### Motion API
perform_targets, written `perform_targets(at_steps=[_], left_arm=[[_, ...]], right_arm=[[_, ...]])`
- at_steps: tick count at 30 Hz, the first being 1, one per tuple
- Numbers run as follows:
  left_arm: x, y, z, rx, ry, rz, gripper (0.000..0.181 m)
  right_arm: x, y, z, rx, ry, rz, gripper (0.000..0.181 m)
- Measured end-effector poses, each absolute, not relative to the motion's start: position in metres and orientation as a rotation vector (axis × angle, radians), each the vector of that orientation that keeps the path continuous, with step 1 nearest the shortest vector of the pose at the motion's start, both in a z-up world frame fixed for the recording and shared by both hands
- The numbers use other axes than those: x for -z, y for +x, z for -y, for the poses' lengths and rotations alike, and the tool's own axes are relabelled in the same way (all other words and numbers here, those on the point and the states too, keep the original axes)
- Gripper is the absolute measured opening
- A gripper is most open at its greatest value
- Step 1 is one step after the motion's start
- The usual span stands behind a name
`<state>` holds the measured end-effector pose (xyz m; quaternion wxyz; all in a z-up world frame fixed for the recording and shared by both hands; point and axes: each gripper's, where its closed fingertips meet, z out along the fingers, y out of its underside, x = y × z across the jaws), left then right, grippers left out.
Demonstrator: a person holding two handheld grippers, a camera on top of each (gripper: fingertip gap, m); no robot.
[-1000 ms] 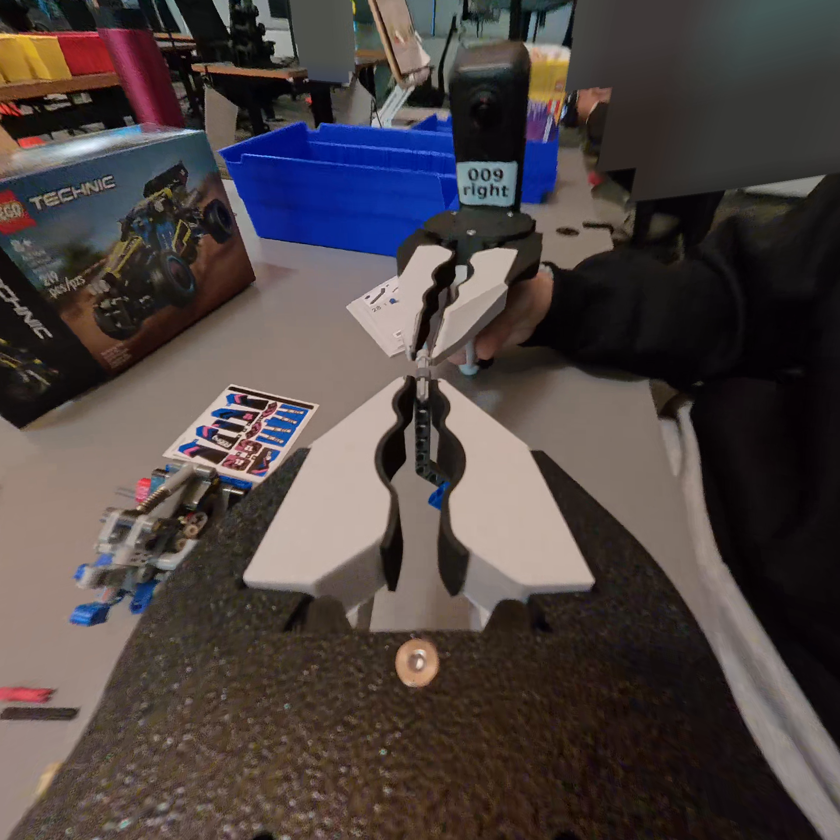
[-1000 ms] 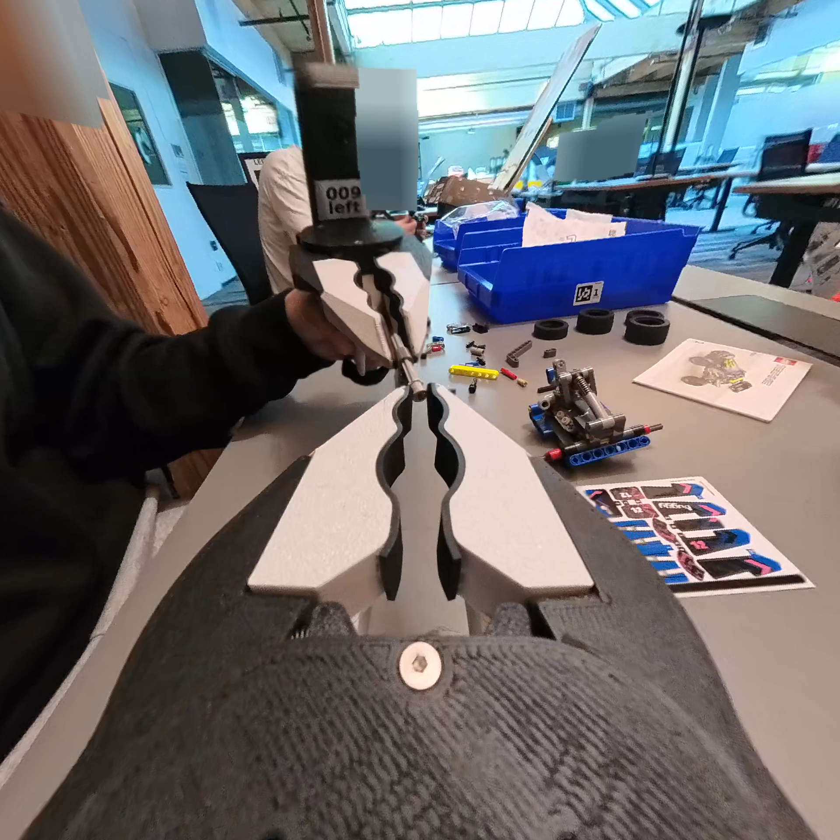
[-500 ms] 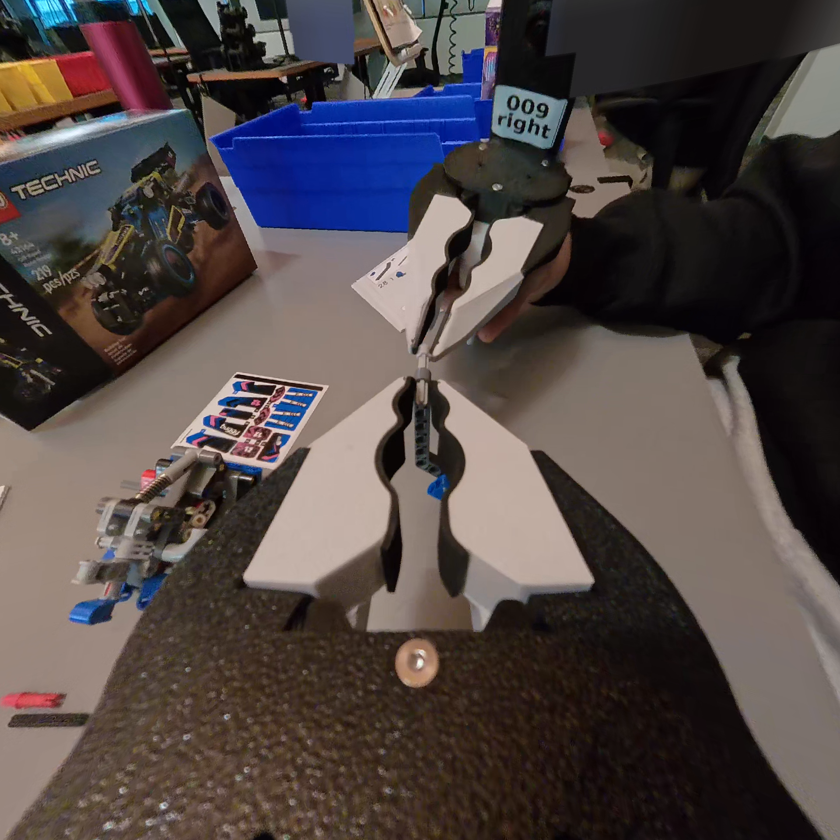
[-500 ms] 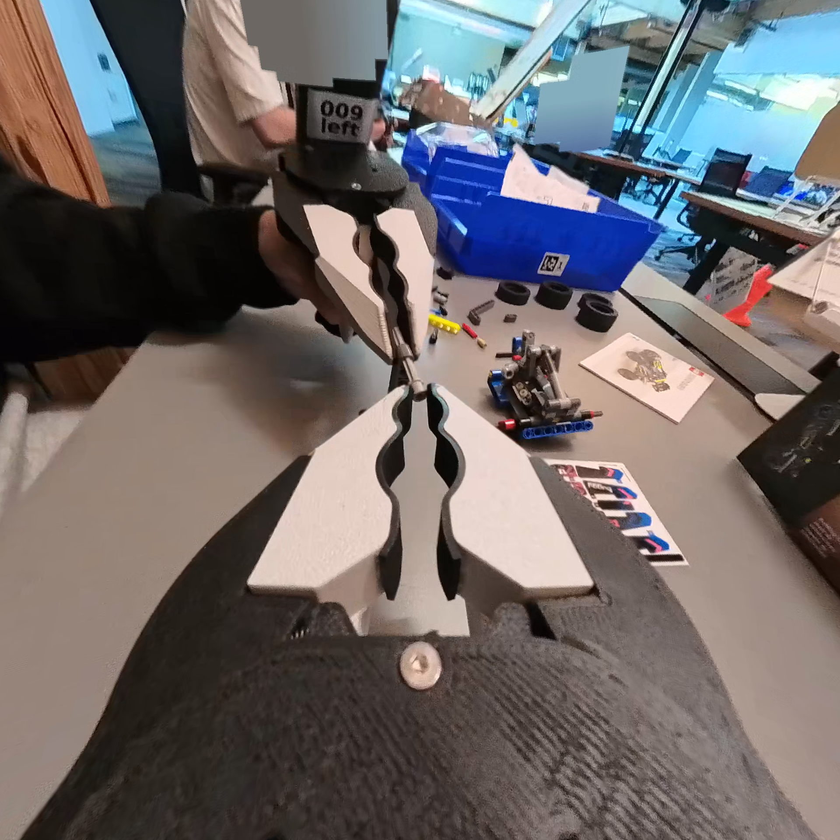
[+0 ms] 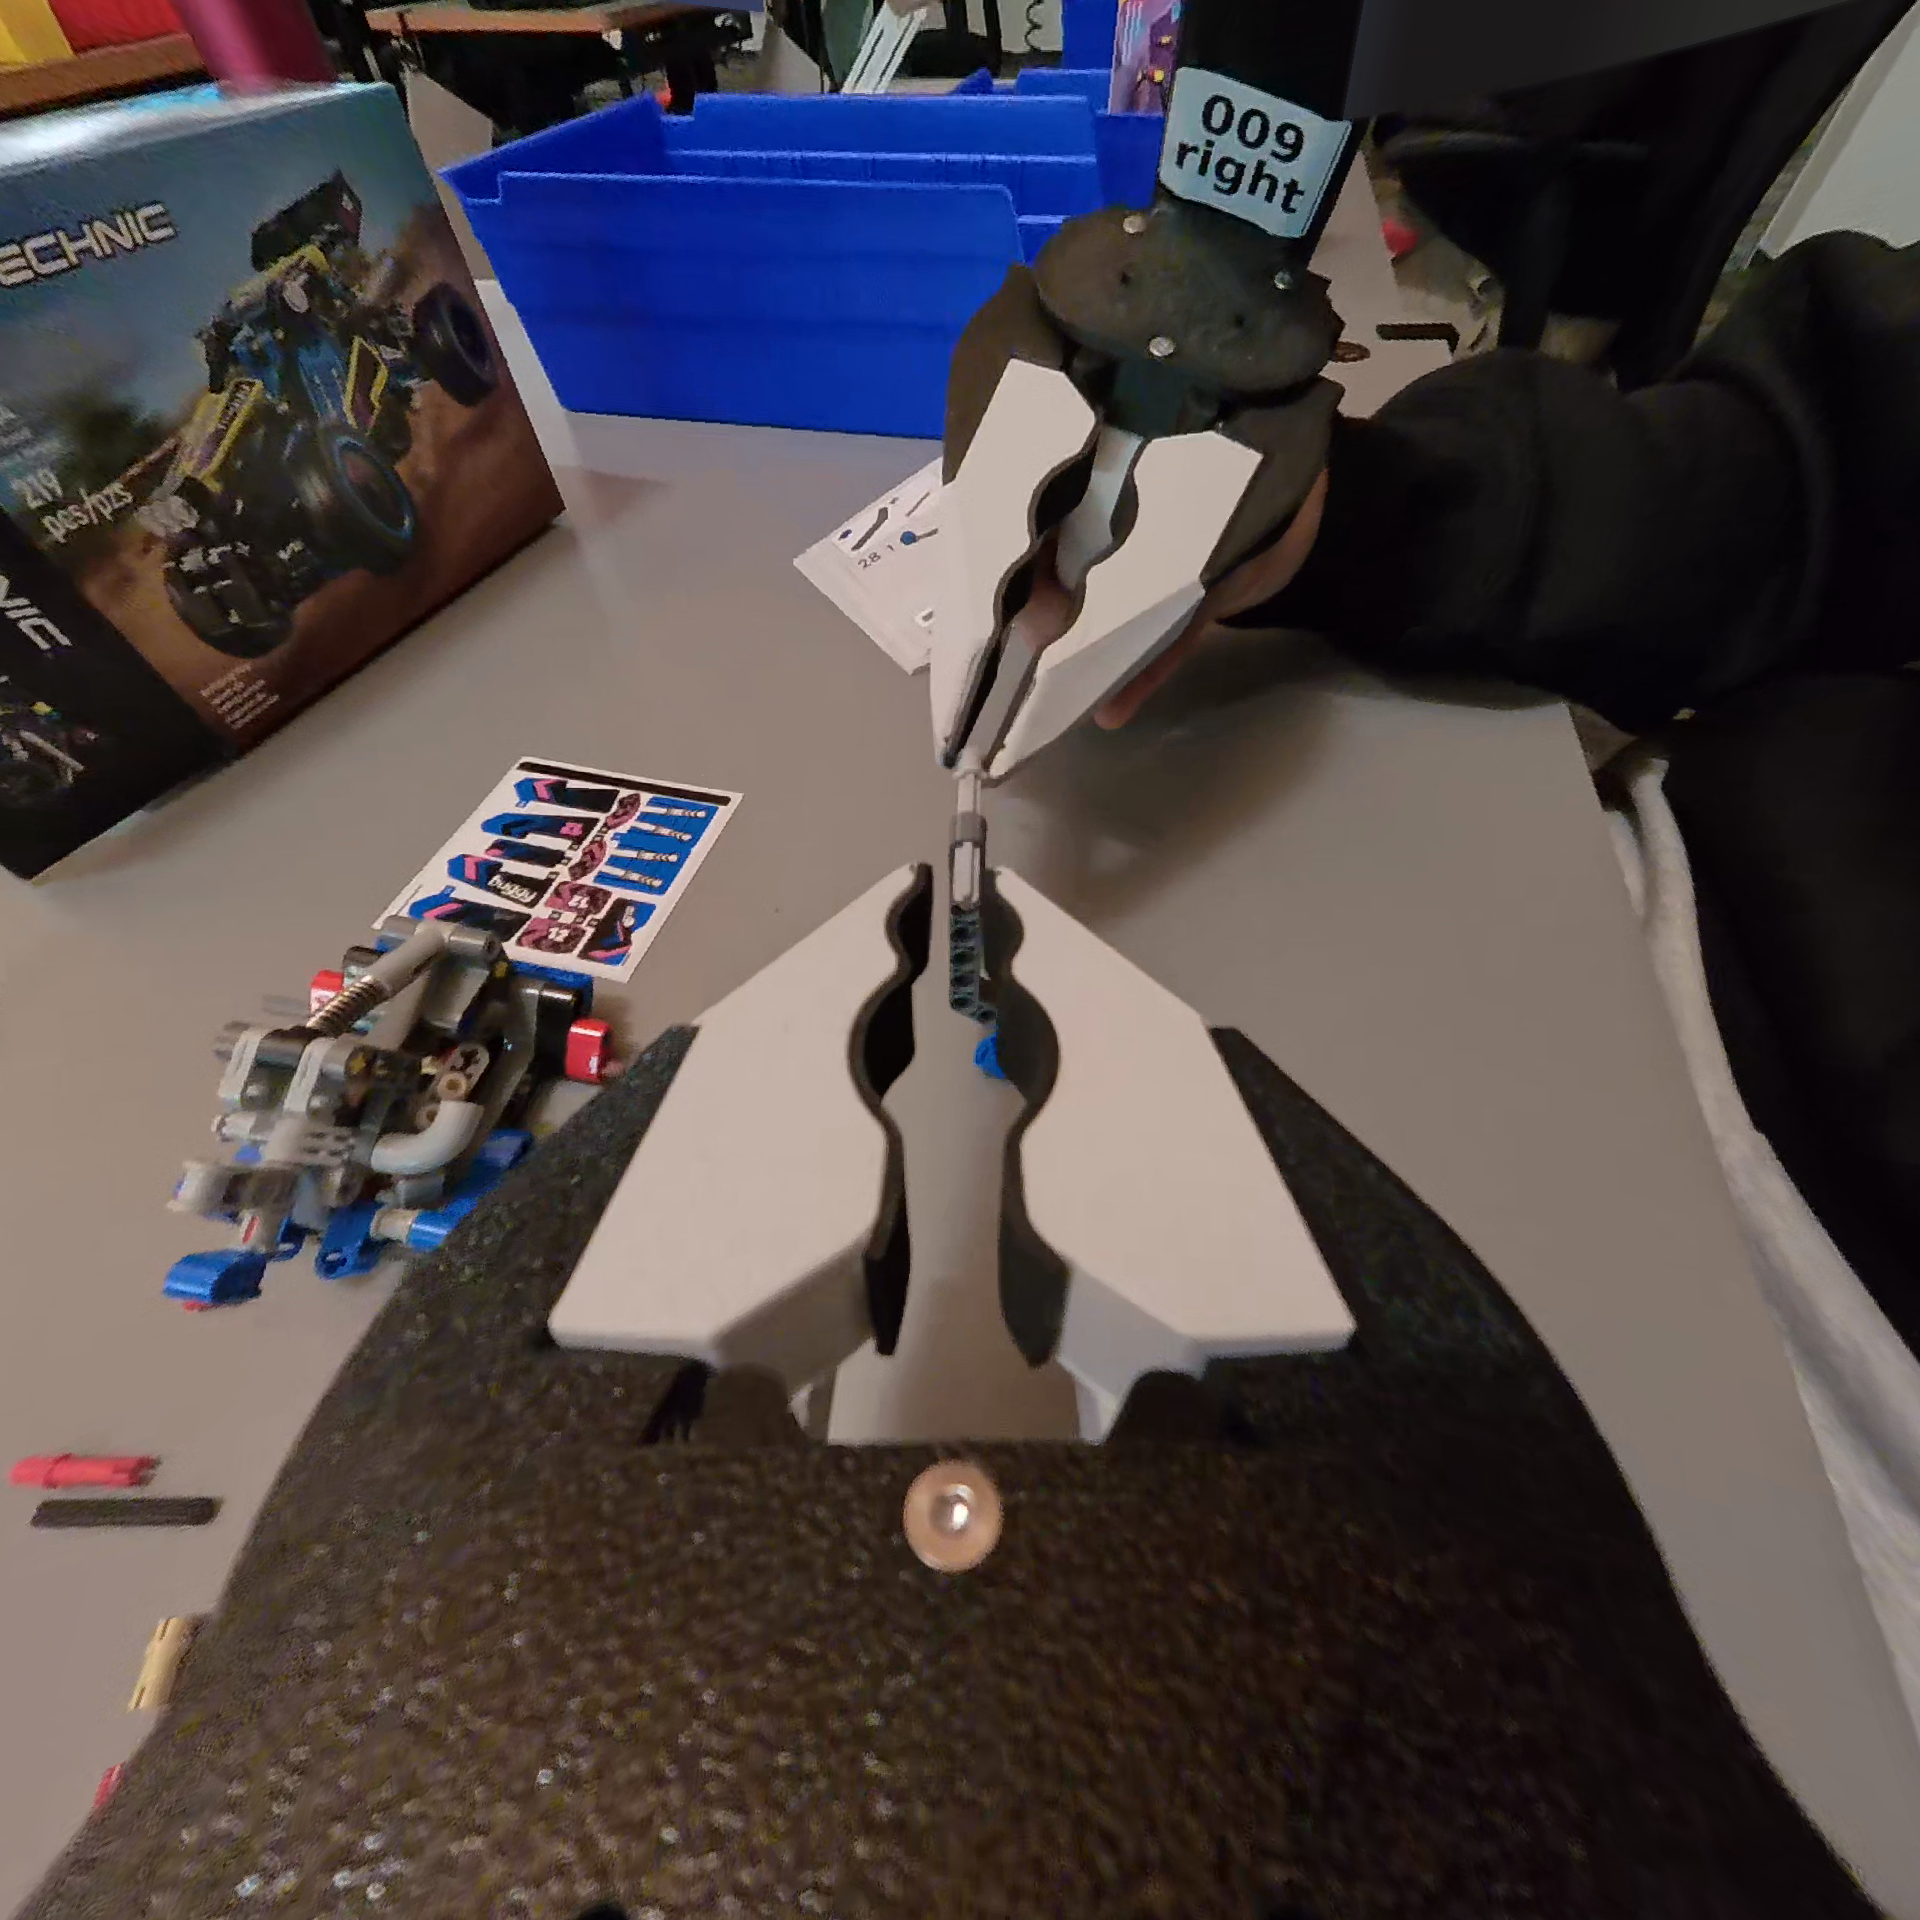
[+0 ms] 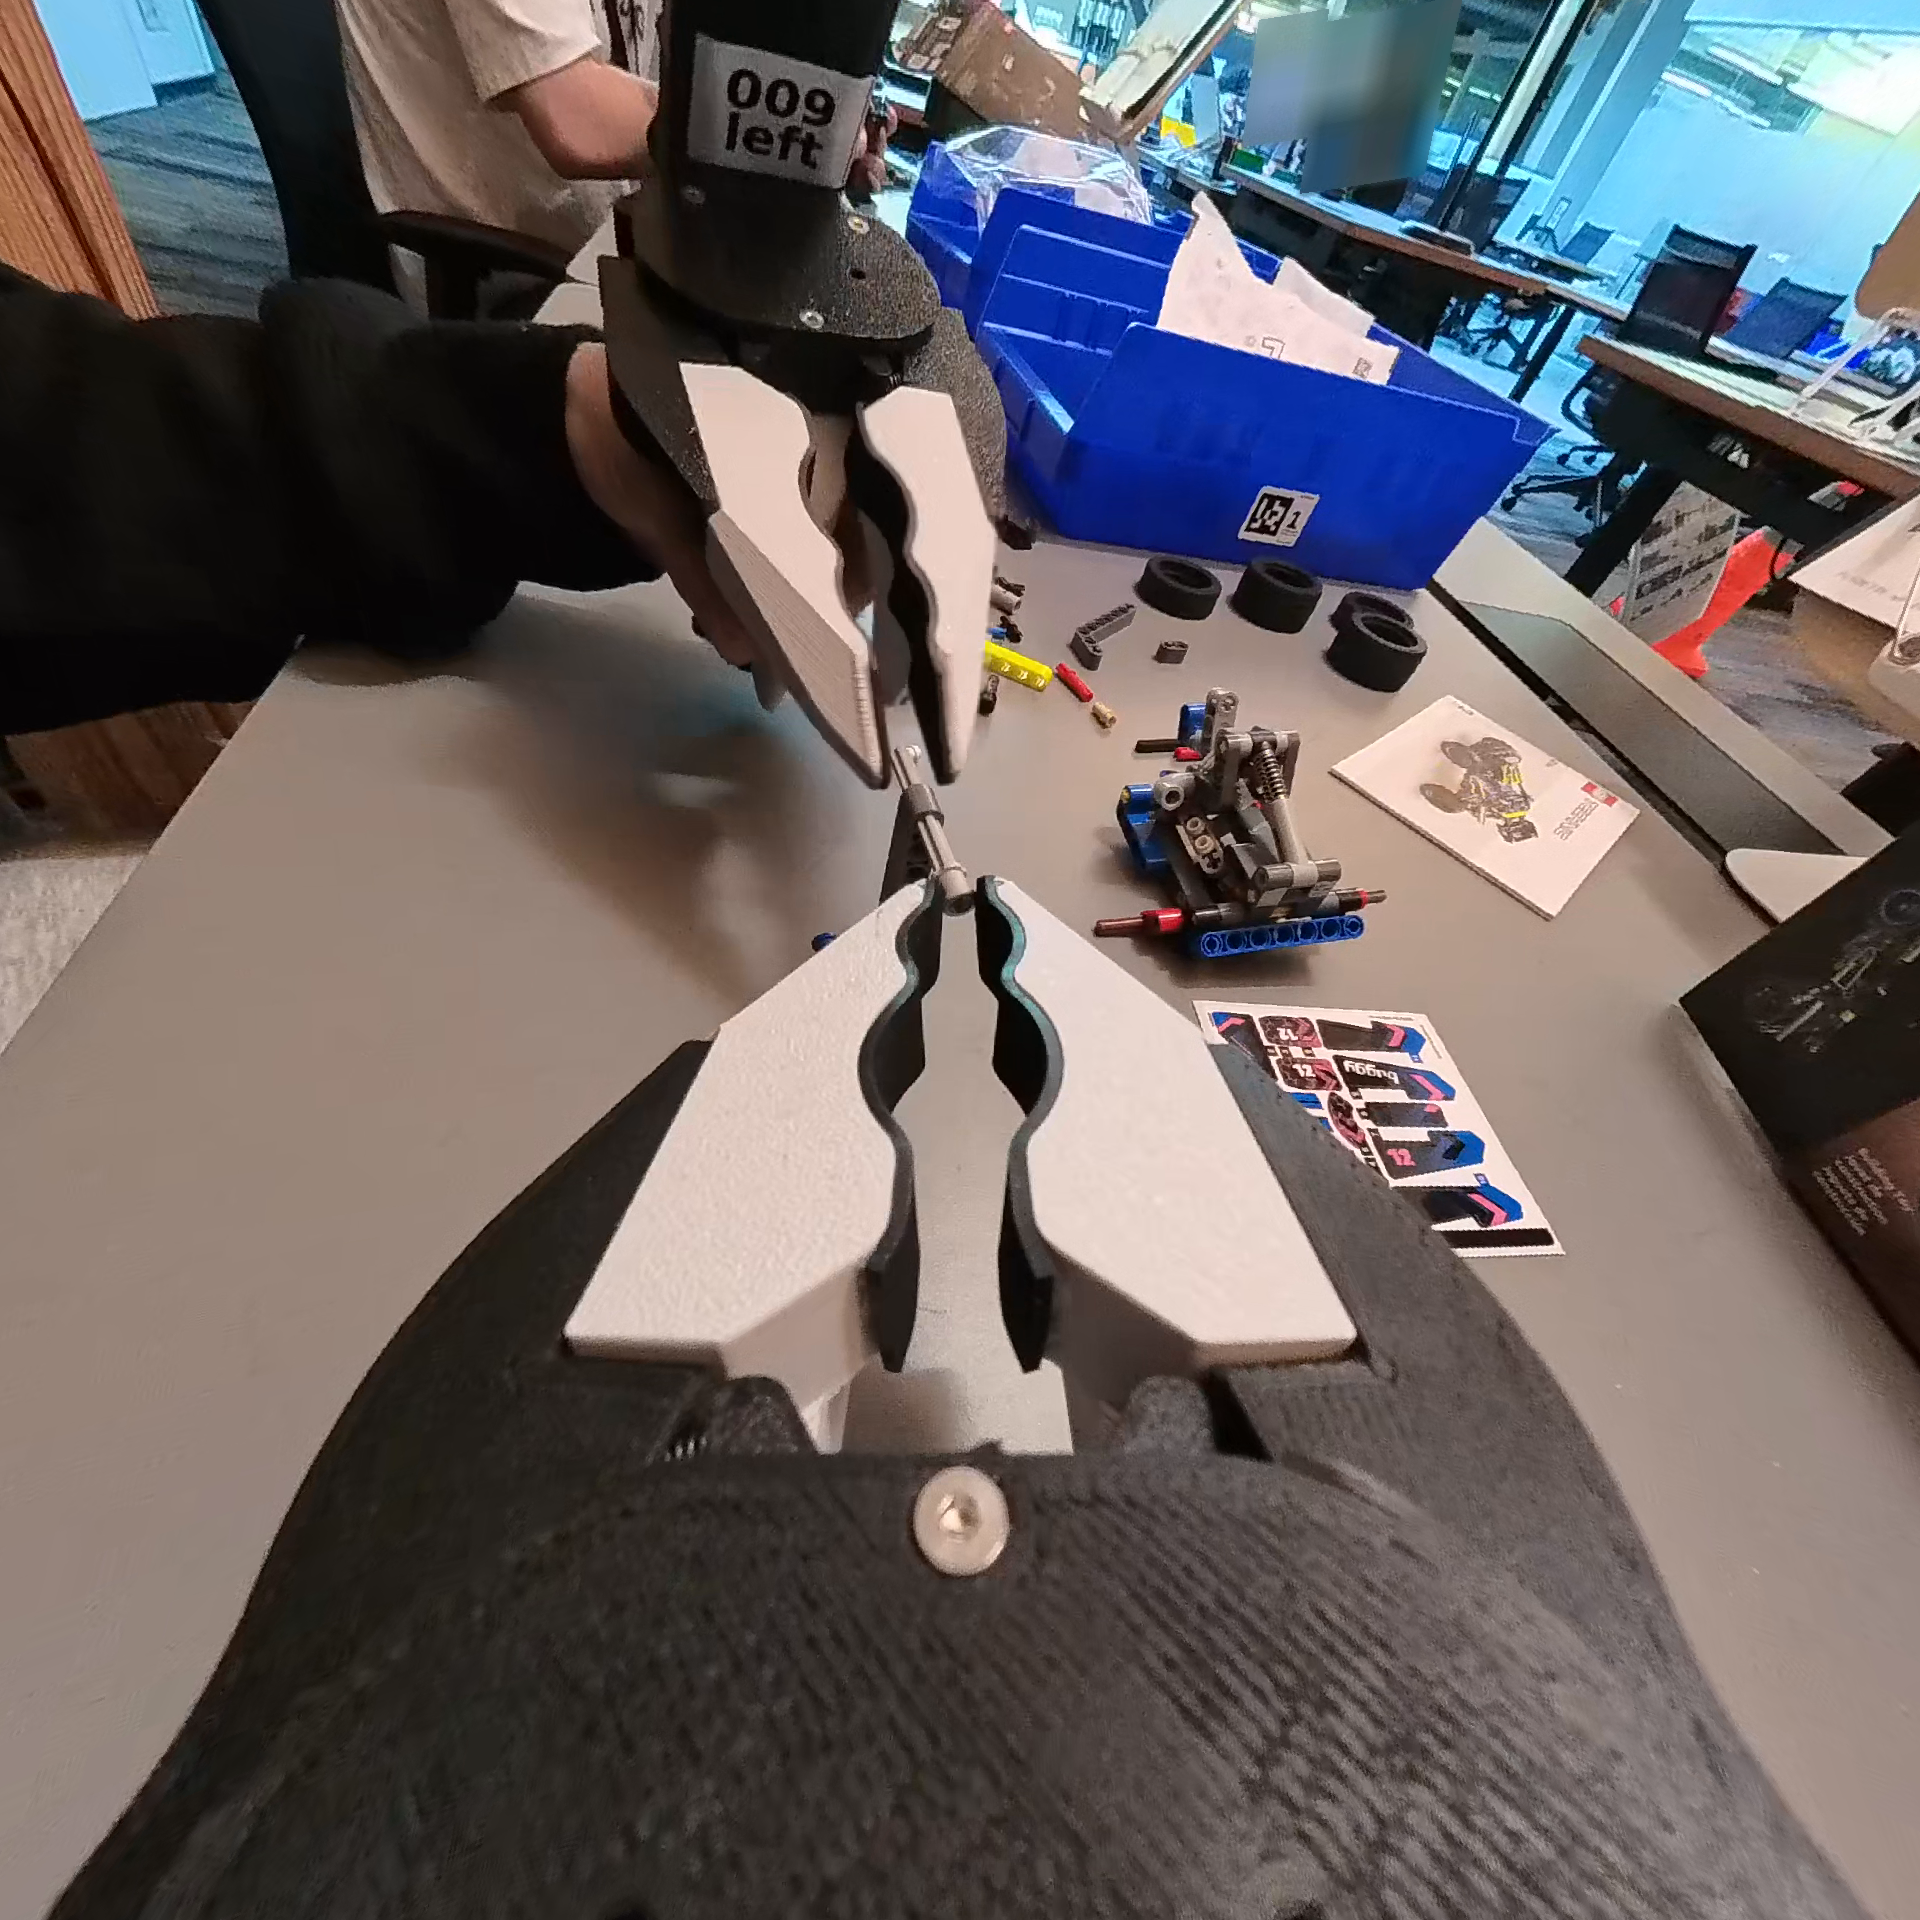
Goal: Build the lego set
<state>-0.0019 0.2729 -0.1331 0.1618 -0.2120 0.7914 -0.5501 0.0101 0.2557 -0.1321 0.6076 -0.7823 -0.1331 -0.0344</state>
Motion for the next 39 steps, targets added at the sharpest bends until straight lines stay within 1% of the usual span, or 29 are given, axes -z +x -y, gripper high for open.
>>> perform_targets(at_steps=[1,2,15,22,25,34,35,37,39], left_arm=[[0.133,-0.002,-0.272,1.572,-0.598,-2.256,0.002],[0.133,-0.002,-0.271,1.571,-0.595,-2.262,0.001],[0.134,-0.001,-0.268,1.537,-0.565,-2.263,0.002],[0.136,-0.004,-0.261,1.609,-0.53,-2.272,0.002],[0.145,0.0,-0.264,1.519,-0.544,-2.305,0.002],[0.139,-0.004,-0.265,1.618,-0.517,-2.272,0.002],[0.138,-0.004,-0.264,1.621,-0.506,-2.265,0.002],[0.138,-0.005,-0.264,1.629,-0.495,-2.264,0.002],[0.137,-0.005,-0.264,1.634,-0.493,-2.26,0.002]], right_arm=[[0.132,0.01,-0.256,0.081,-1.809,0.307,0.005],[0.132,0.011,-0.256,0.084,-1.81,0.304,0.005],[0.134,0.009,-0.253,0.092,-1.811,0.353,0.005],[0.139,0.002,-0.256,-0.009,-1.841,0.383,0.005],[0.147,0.002,-0.261,0.06,-1.899,0.414,0.005],[0.143,-0.002,-0.262,0.038,-1.847,0.435,0.005],[0.142,-0.002,-0.262,0.046,-1.838,0.443,0.006],[0.144,-0.003,-0.261,0.064,-1.844,0.462,0.015],[0.147,-0.001,-0.261,0.086,-1.864,0.465,0.015]])
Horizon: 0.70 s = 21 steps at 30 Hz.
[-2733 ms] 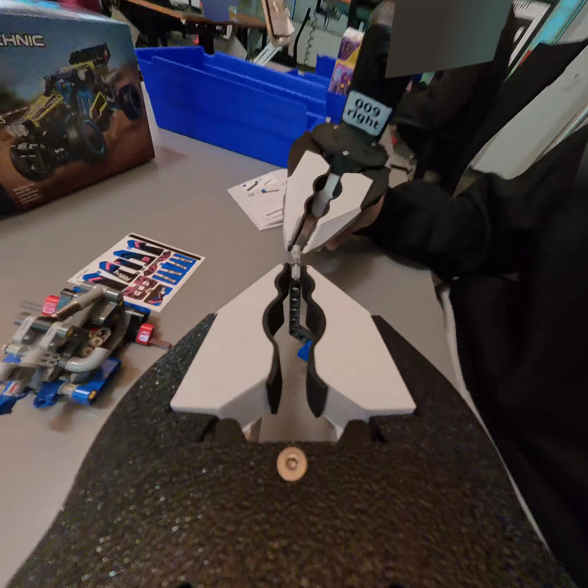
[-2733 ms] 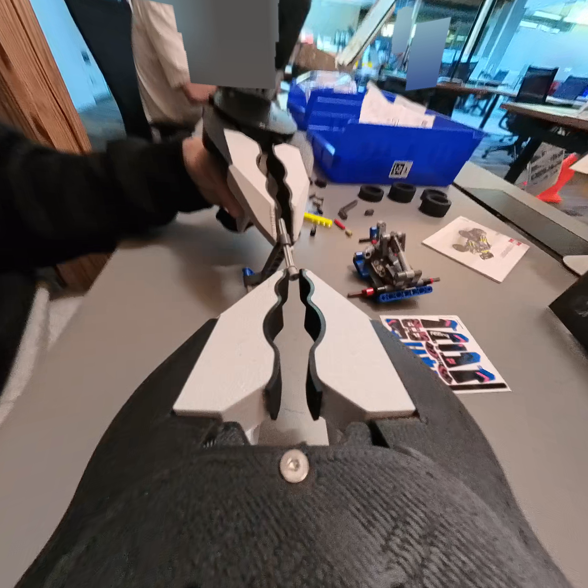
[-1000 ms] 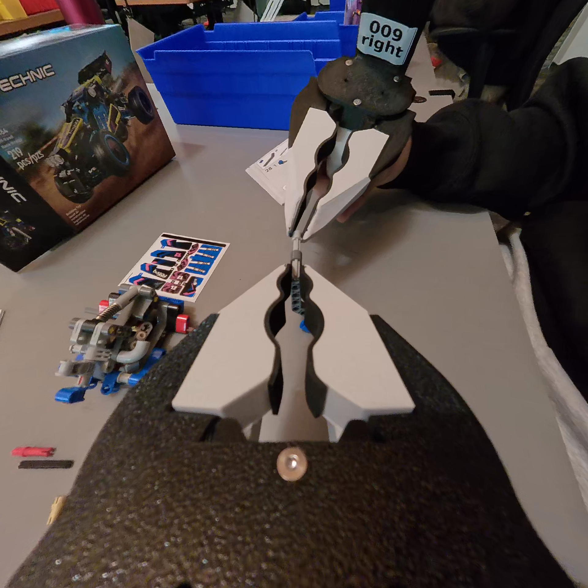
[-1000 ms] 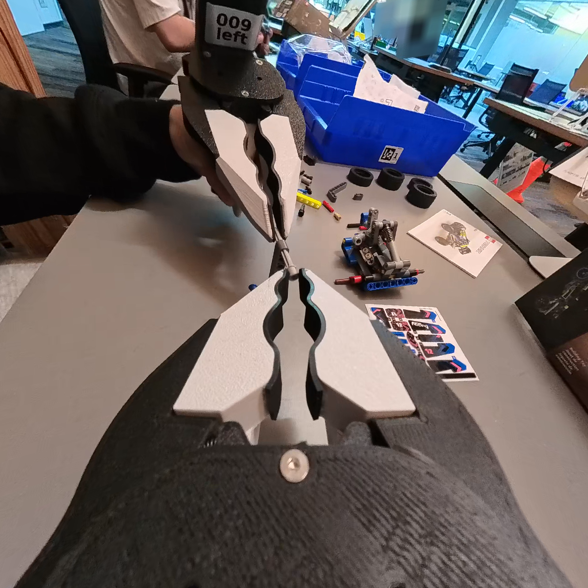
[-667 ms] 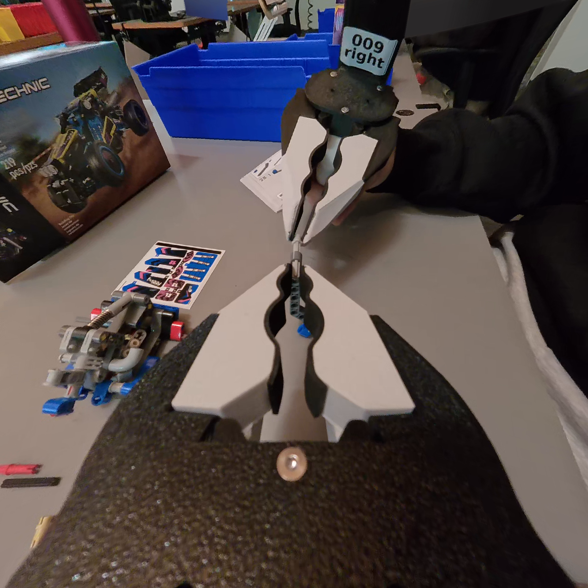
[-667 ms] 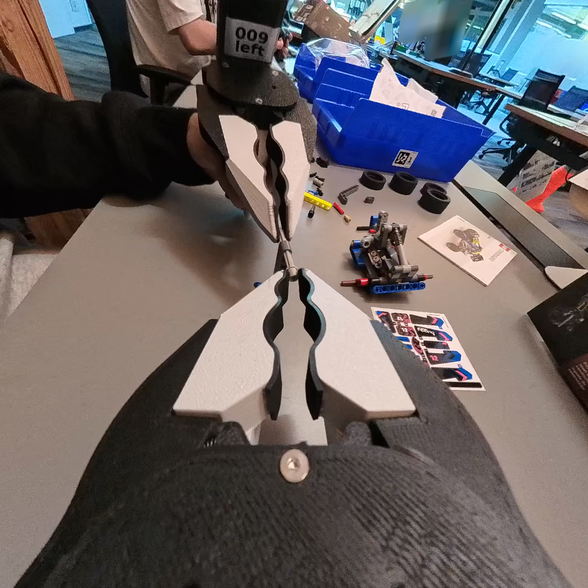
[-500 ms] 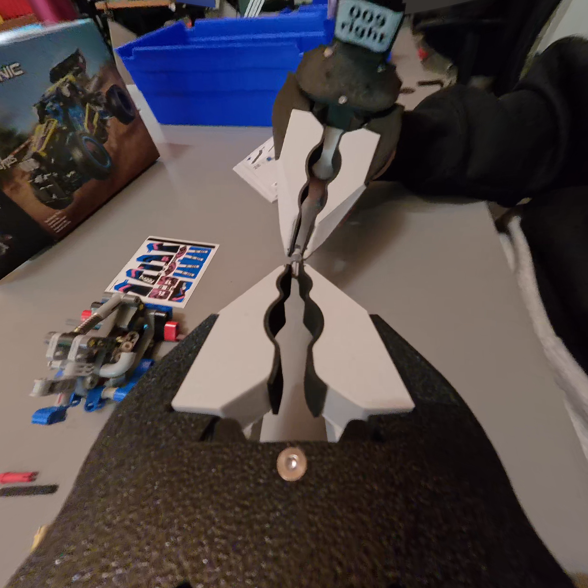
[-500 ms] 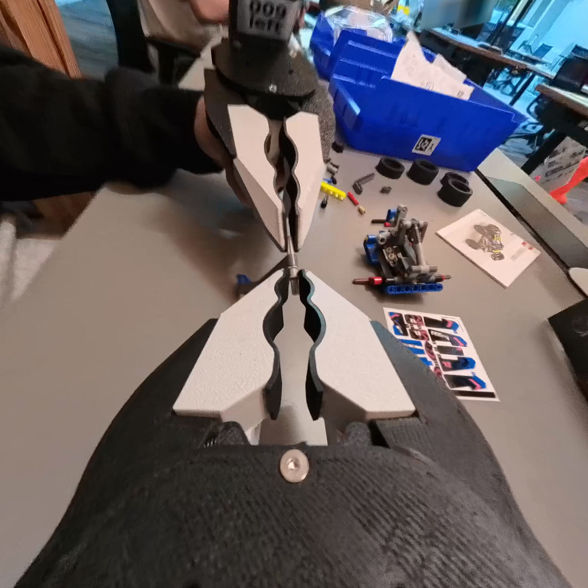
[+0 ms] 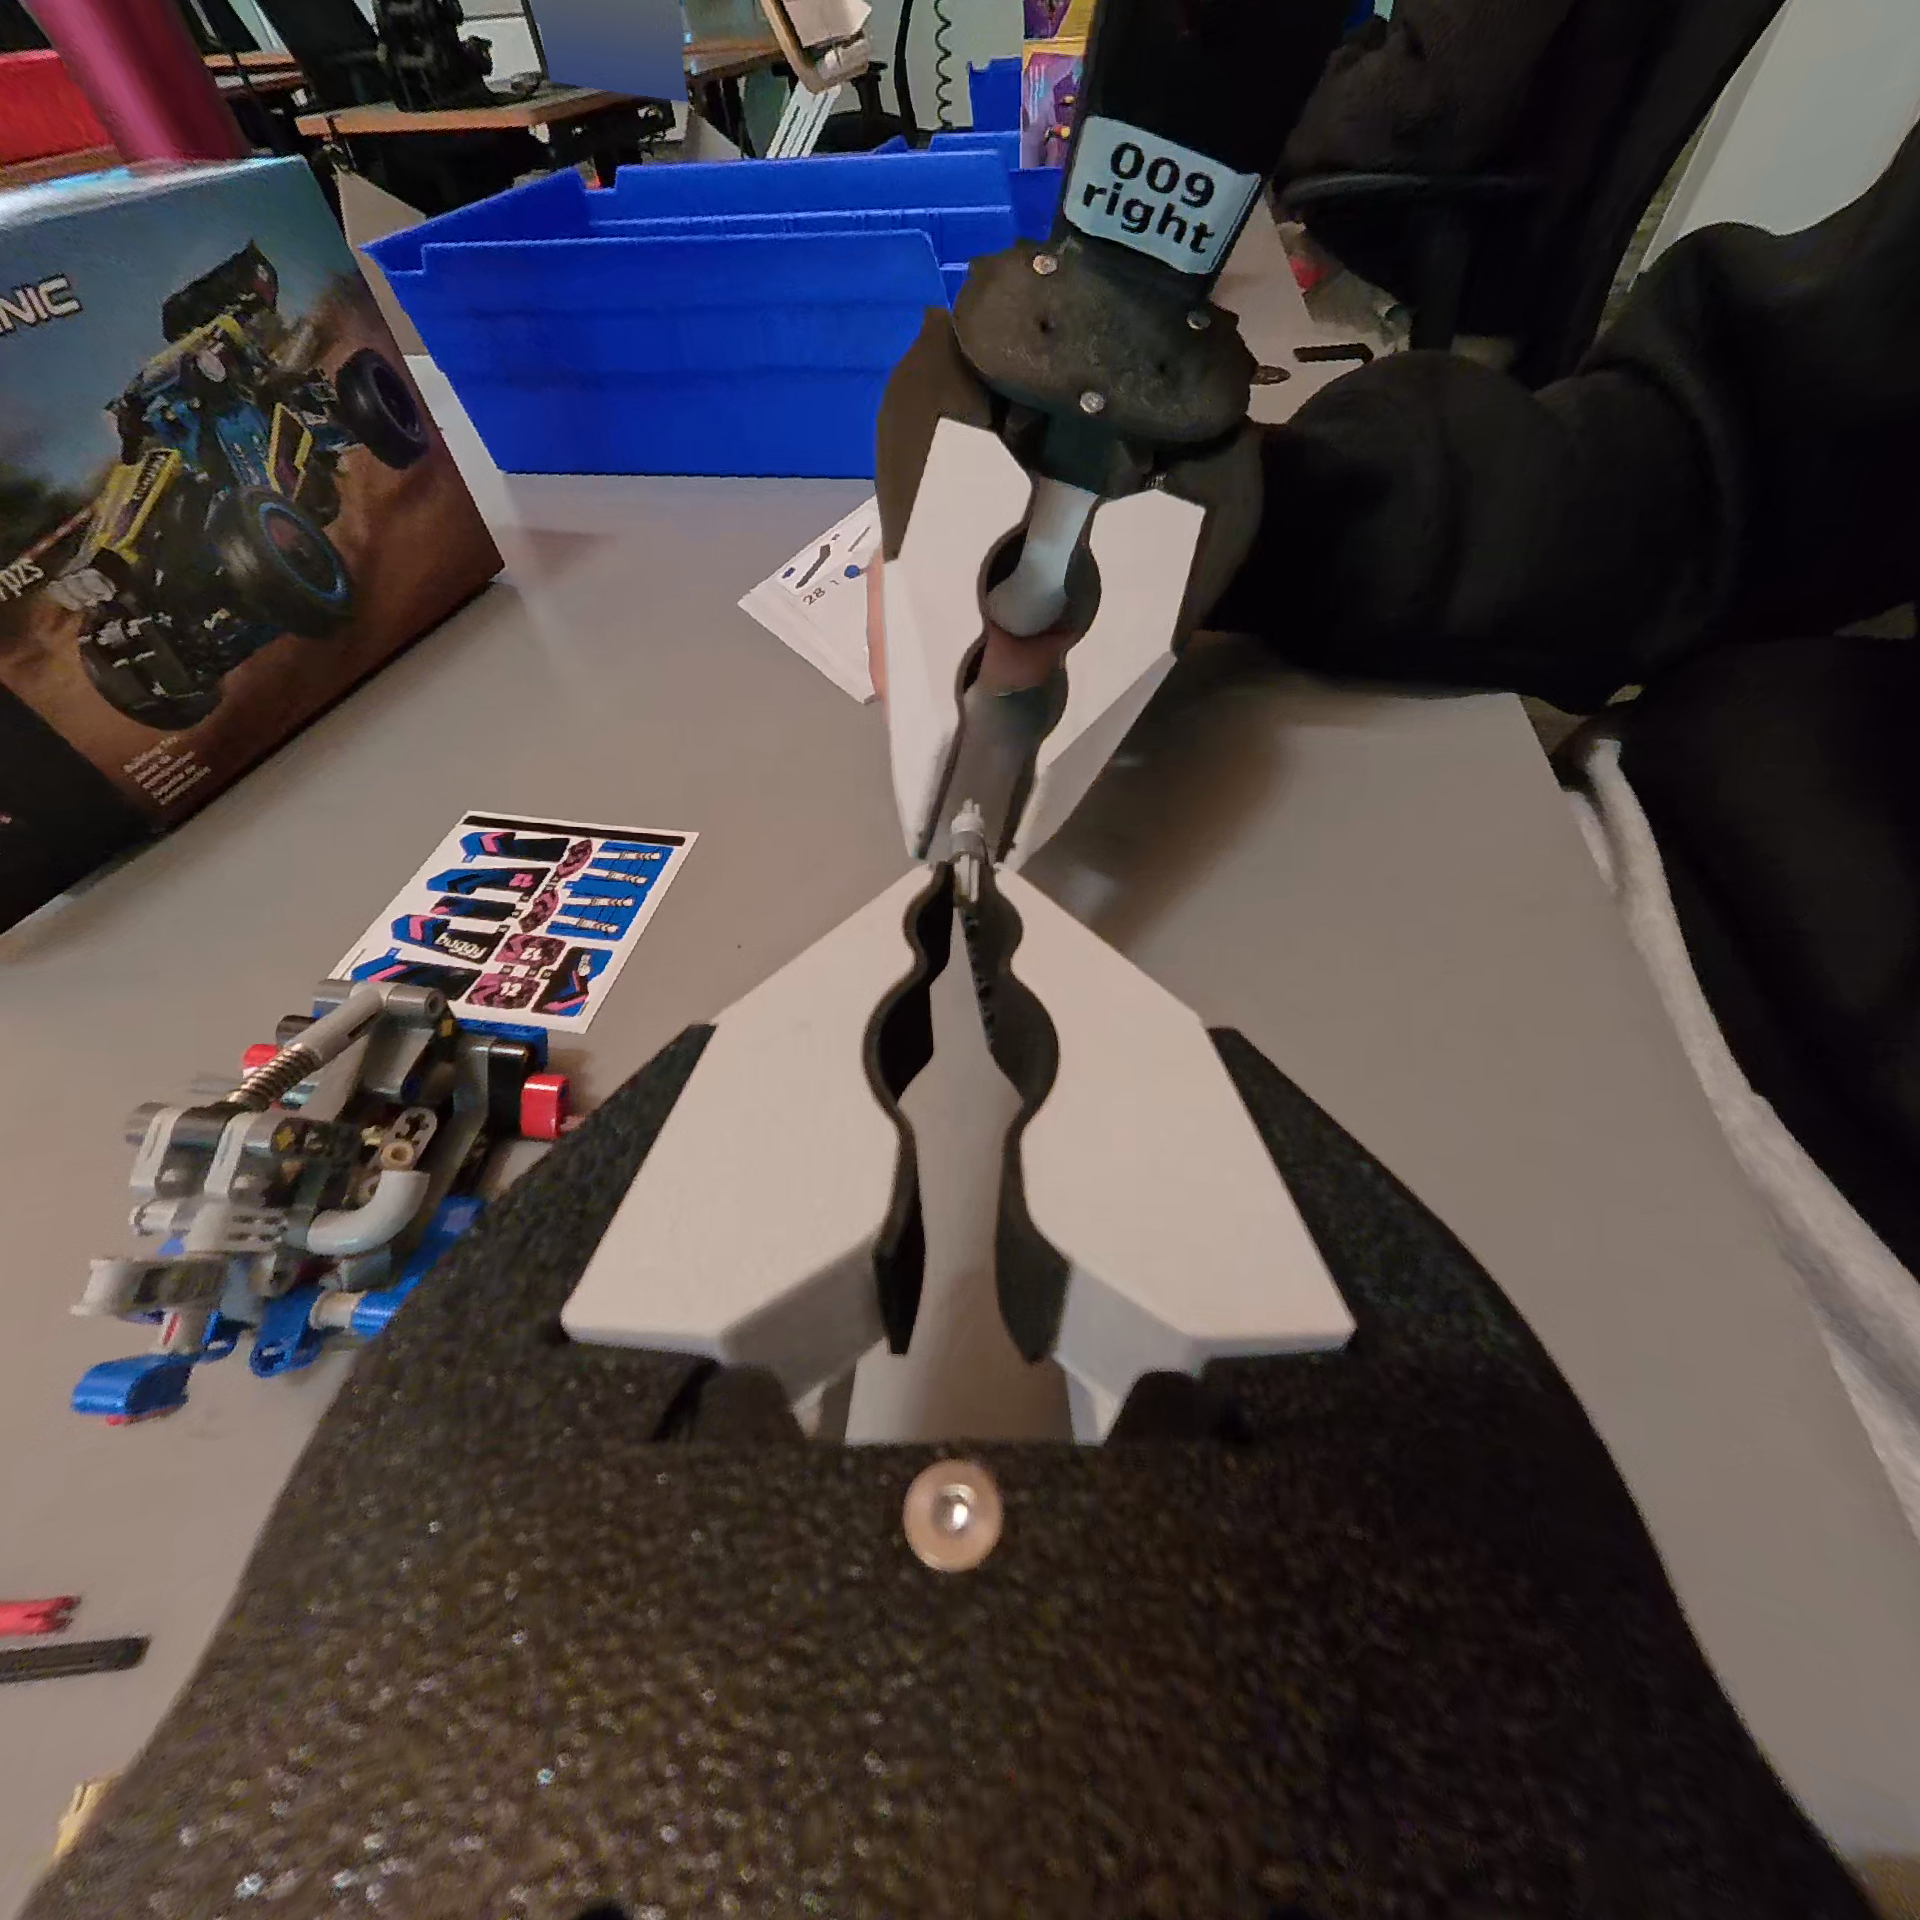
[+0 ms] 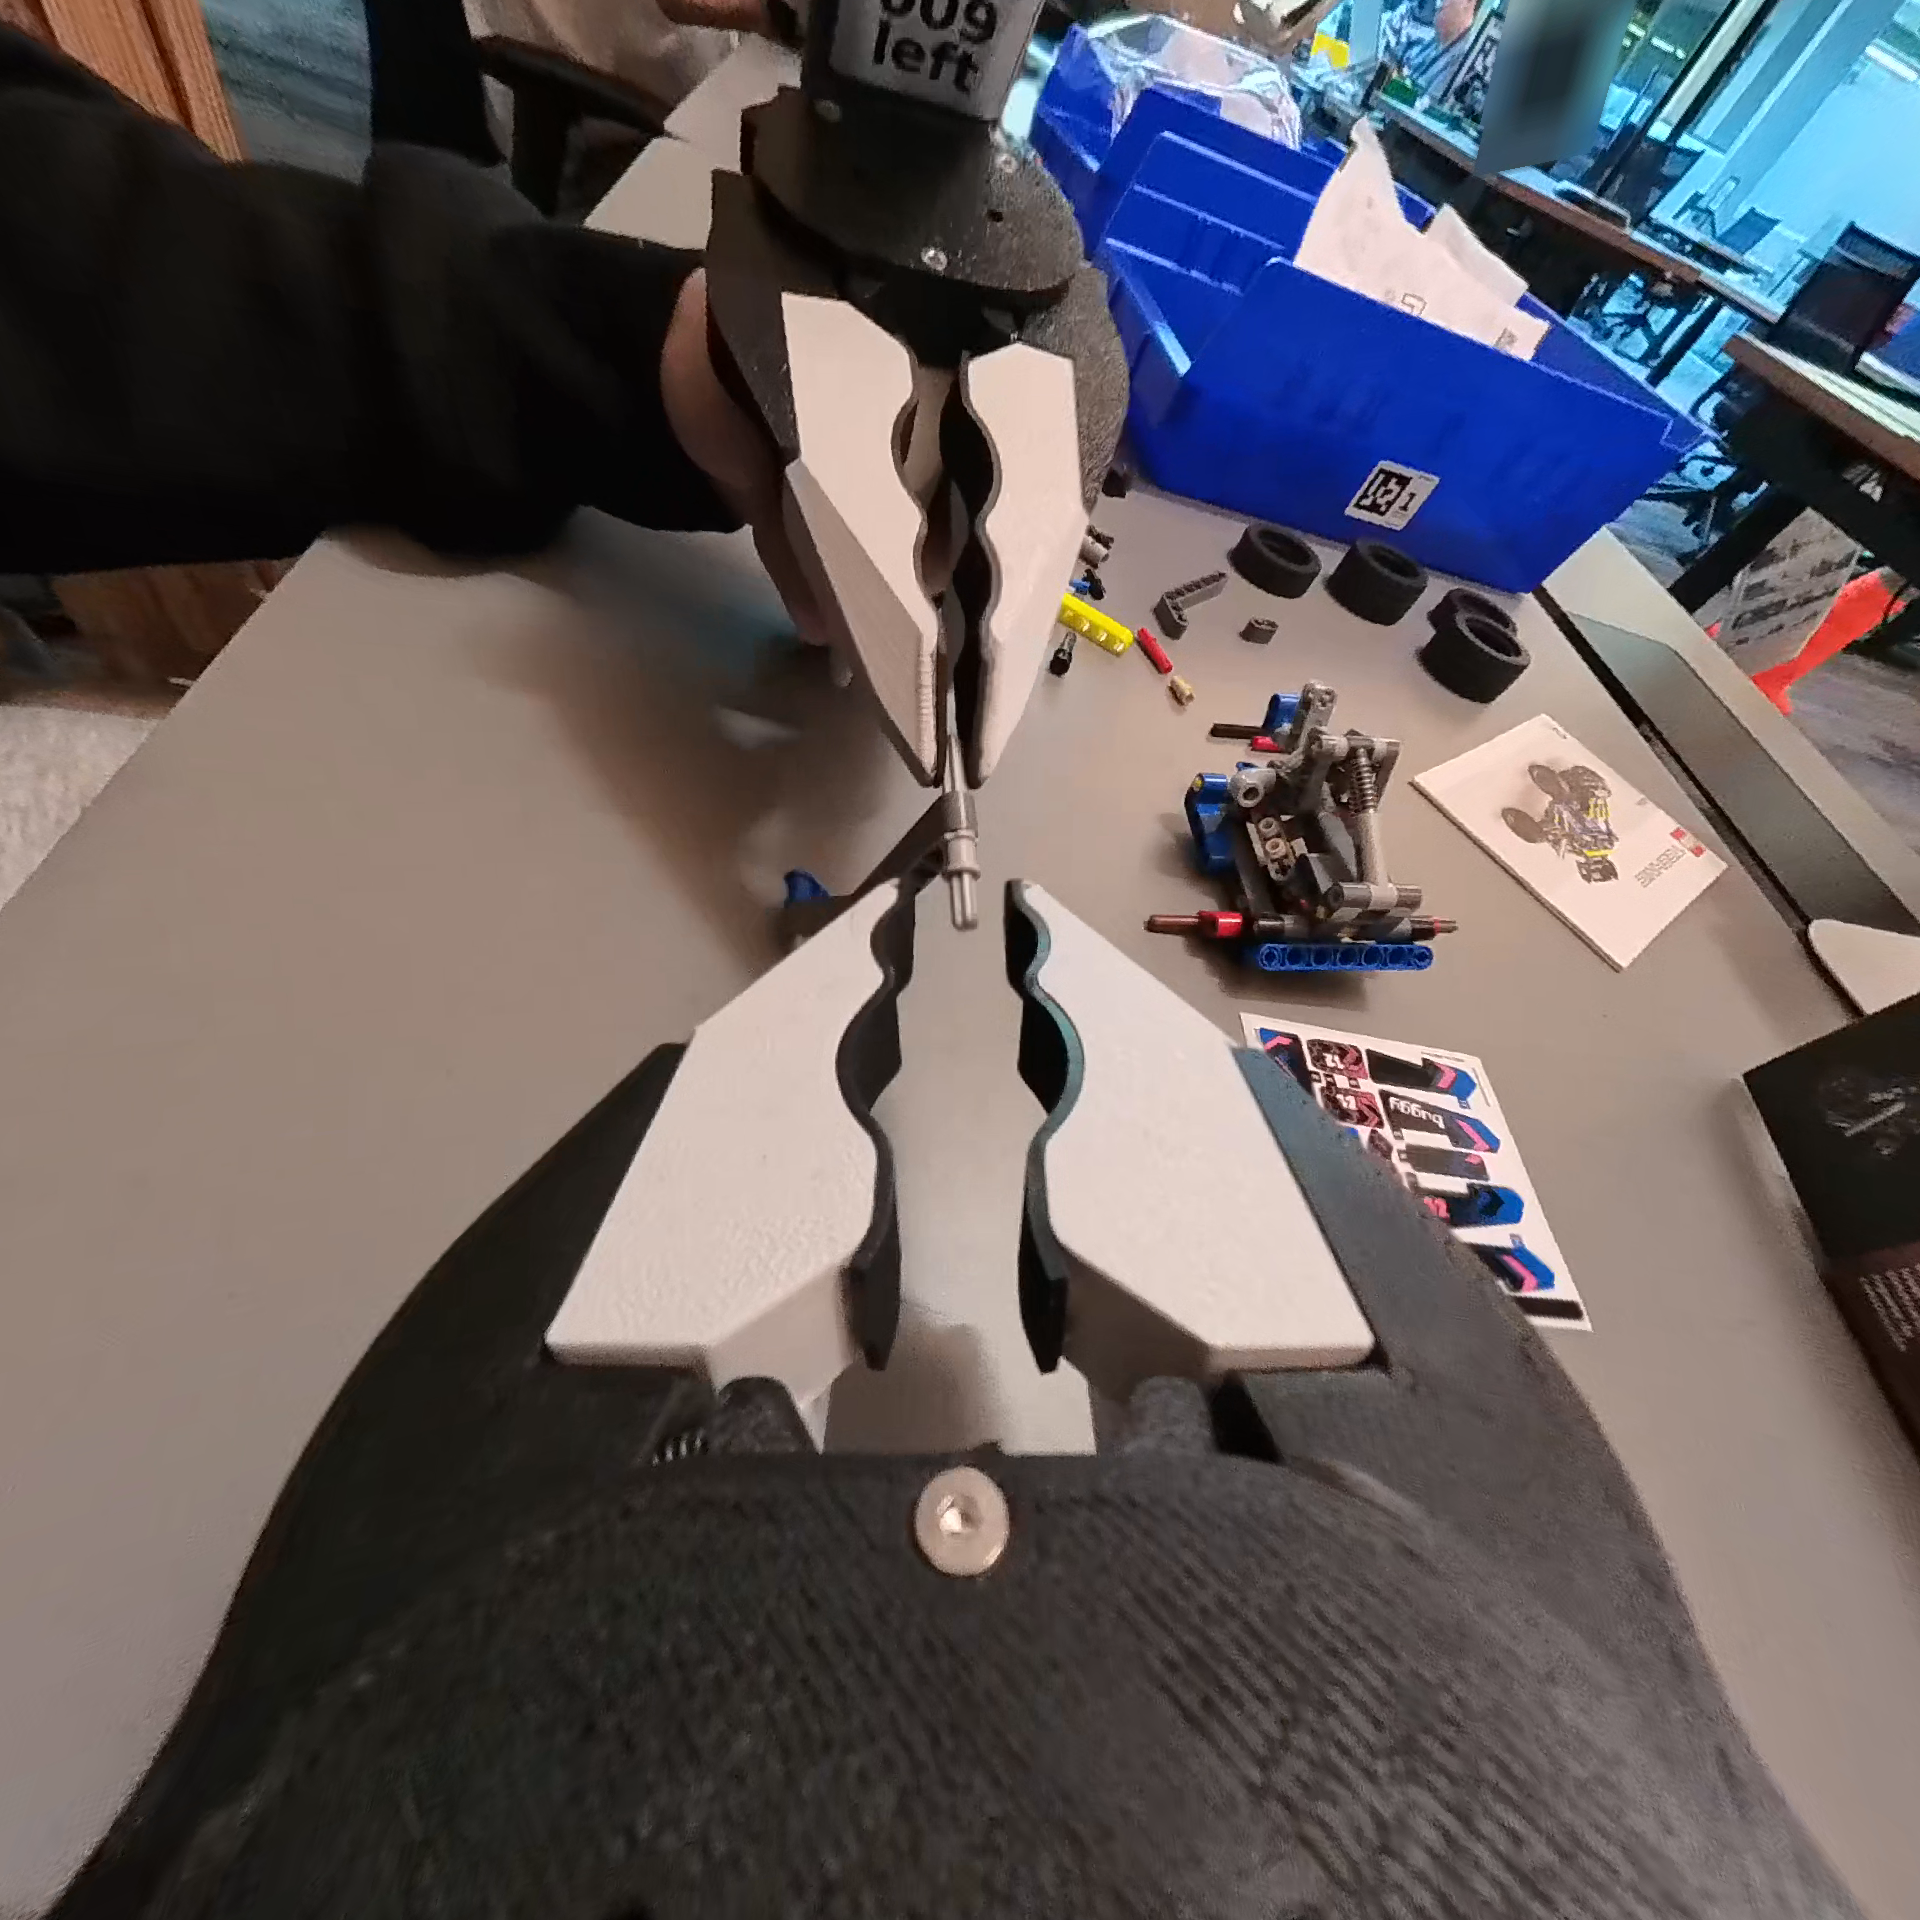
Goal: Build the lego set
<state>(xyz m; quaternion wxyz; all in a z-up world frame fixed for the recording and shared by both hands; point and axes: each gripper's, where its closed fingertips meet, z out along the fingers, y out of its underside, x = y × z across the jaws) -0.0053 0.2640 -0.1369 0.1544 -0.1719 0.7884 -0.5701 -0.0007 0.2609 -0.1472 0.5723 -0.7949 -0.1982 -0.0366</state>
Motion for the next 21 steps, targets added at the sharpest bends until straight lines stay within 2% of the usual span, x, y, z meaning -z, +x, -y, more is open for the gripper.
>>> perform_targets(at_steps=[2,6,8,21], left_arm=[[0.1363,-0.0059,-0.2643,1.64,-0.487,-2.257,0.002],[0.1361,-0.0068,-0.2642,1.643,-0.477,-2.259,0.002],[0.1358,-0.0071,-0.2639,1.643,-0.471,-2.256,0.002],[0.1389,-0.0069,-0.2638,1.628,-0.491,-2.279,0.002]], right_arm=[[0.1474,-0.0023,-0.2603,0.091,-1.861,0.477,0.007],[0.1447,-0.0046,-0.2583,0.086,-1.838,0.49,0.01],[0.1433,-0.0034,-0.2585,0.099,-1.83,0.486,0.003],[0.1486,-0.0032,-0.2605,0.183,-1.858,0.527,0.002]])
